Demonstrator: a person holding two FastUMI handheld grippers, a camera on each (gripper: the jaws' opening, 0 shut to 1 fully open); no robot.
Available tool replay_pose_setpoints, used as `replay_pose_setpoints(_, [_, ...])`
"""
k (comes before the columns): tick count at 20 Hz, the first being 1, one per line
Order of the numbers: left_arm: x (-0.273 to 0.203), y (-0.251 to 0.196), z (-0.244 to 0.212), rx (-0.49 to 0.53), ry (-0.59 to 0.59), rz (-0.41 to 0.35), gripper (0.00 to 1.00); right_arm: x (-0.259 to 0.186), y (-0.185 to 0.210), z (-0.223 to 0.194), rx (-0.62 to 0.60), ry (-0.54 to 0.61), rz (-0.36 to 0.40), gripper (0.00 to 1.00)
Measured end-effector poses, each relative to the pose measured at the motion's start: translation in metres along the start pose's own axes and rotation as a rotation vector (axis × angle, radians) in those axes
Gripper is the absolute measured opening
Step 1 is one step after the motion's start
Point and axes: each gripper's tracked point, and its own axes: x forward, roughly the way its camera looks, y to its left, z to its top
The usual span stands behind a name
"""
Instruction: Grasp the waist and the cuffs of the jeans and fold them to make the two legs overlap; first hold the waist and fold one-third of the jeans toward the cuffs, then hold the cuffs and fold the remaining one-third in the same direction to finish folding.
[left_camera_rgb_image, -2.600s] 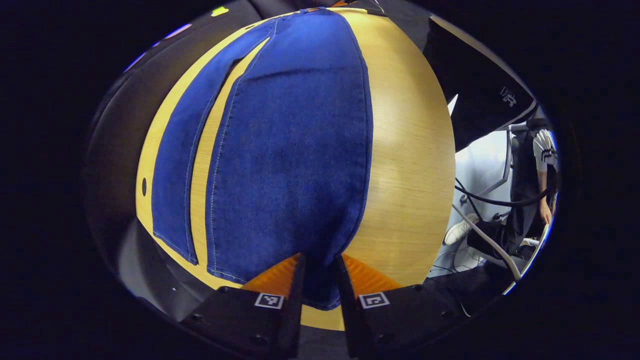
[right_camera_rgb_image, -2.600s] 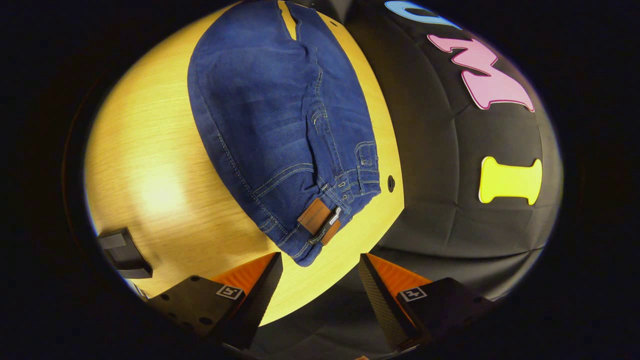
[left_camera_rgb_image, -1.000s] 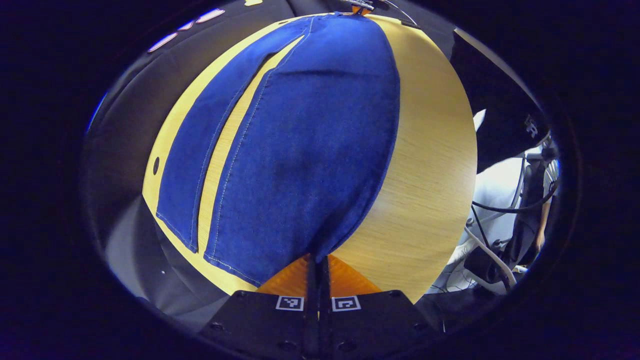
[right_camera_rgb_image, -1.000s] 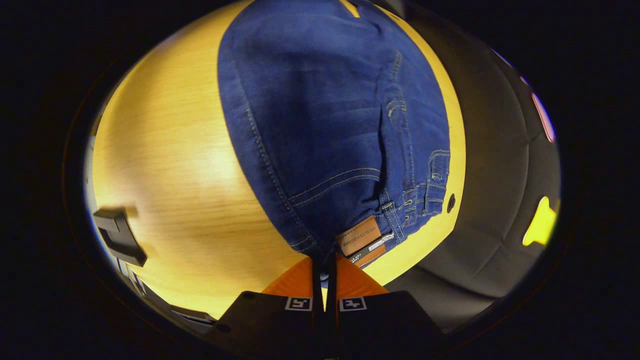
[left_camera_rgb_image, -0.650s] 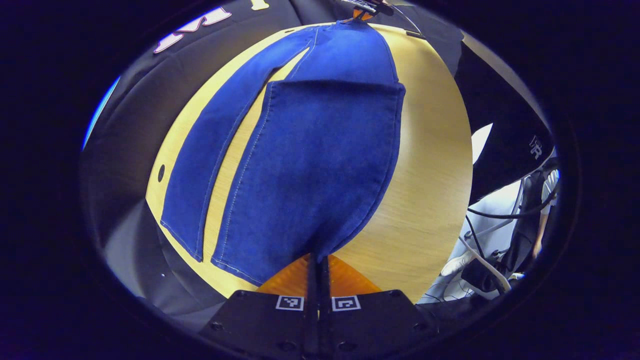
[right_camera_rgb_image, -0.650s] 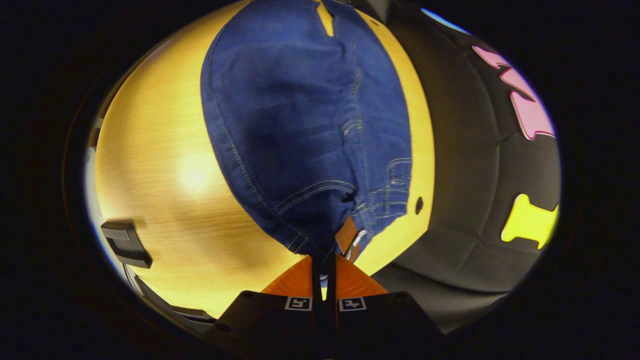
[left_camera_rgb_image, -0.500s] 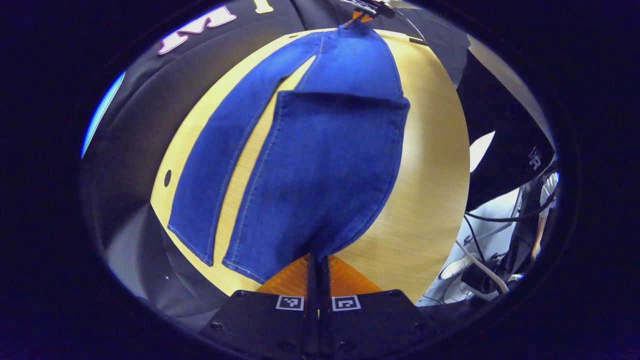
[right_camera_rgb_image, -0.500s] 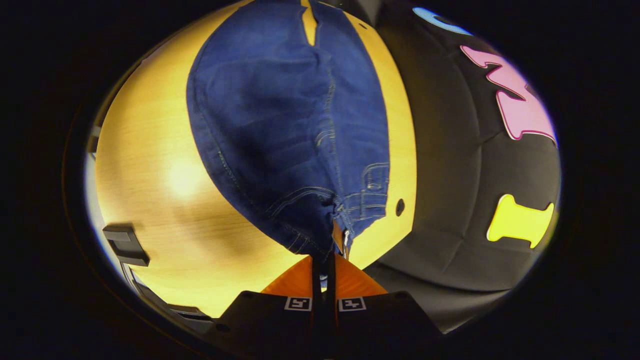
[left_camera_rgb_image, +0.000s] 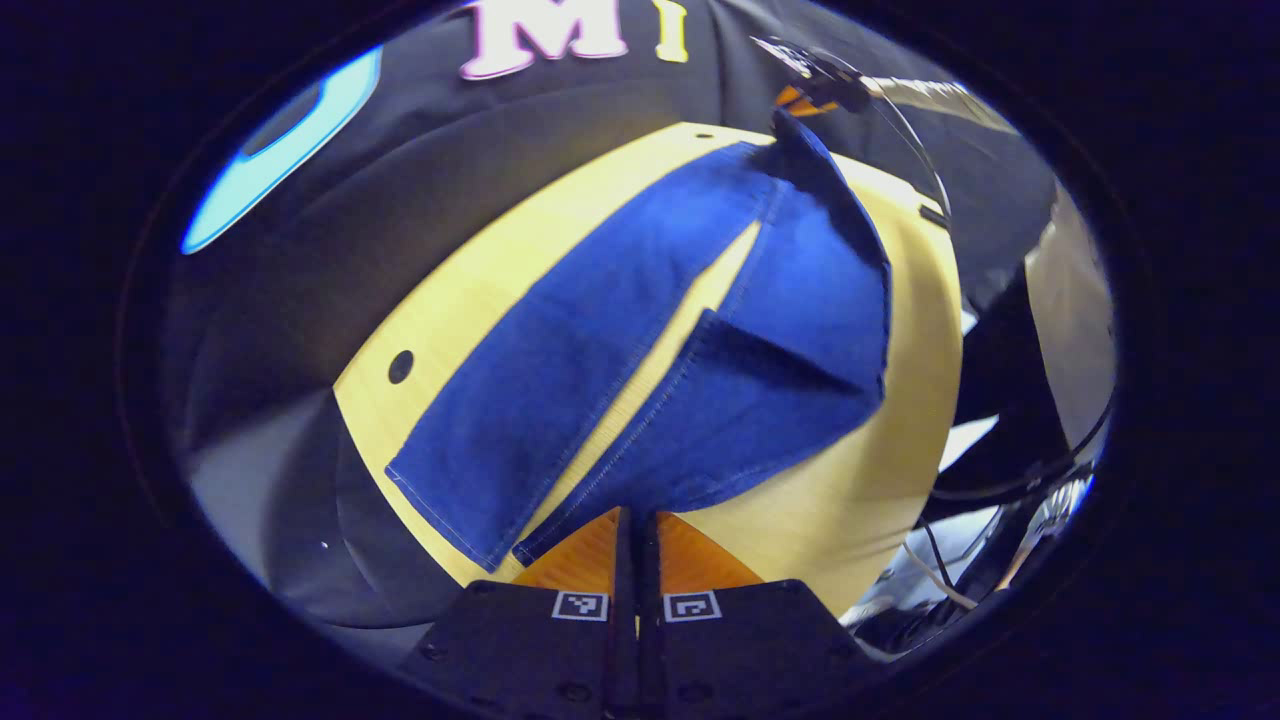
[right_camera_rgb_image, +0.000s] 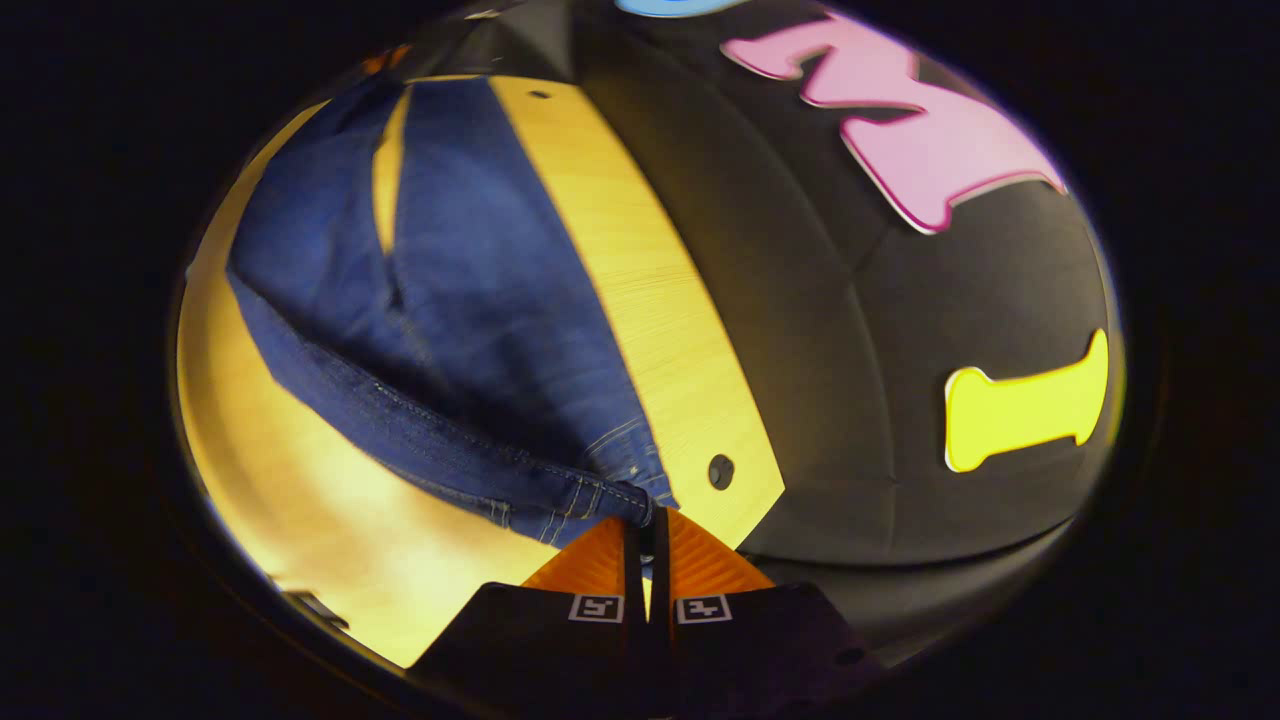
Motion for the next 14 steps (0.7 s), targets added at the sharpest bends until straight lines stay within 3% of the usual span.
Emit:
replay_pose_setpoints(2, [0.007, 0.032, 0.01, -0.079, -0.017, -0.001, 0.06, 0.019, -0.021, 0.009, 0.135, 0.041, -0.025, 0.04])
replay_pose_setpoints(6, [0.029, 0.08, 0.026, -0.346, -0.053, -0.004, 0.06, 0.08, -0.065, 0.012, 0.346, 0.106, -0.113, 0.04])
replay_pose_setpoints(7, [0.038, 0.093, 0.026, -0.421, -0.046, 0.001, 0.06, 0.094, -0.076, 0.006, 0.404, 0.133, -0.136, 0.0])
replay_pose_setpoints(8, [0.048, 0.108, 0.022, -0.477, -0.019, 0.024, 0.06, 0.107, -0.085, -0.004, 0.465, 0.17, -0.155, 0.04])
replay_pose_setpoints(10, [0.067, 0.136, 0.014, -0.479, 0.006, 0.09, 0.06, 0.133, -0.108, -0.021, 0.524, 0.191, -0.185, 0.05])
replay_pose_setpoints(12, [0.081, 0.139, 0.008, -0.457, 0.064, 0.122, 0.06, 0.15, -0.111, -0.032, 0.462, 0.197, -0.207, 0.0])
replay_pose_setpoints(14, [0.073, 0.141, 0.032, -0.429, 0.056, 0.179, 0.06, 0.155, -0.097, -0.036, 0.414, 0.229, -0.184, 0.04])
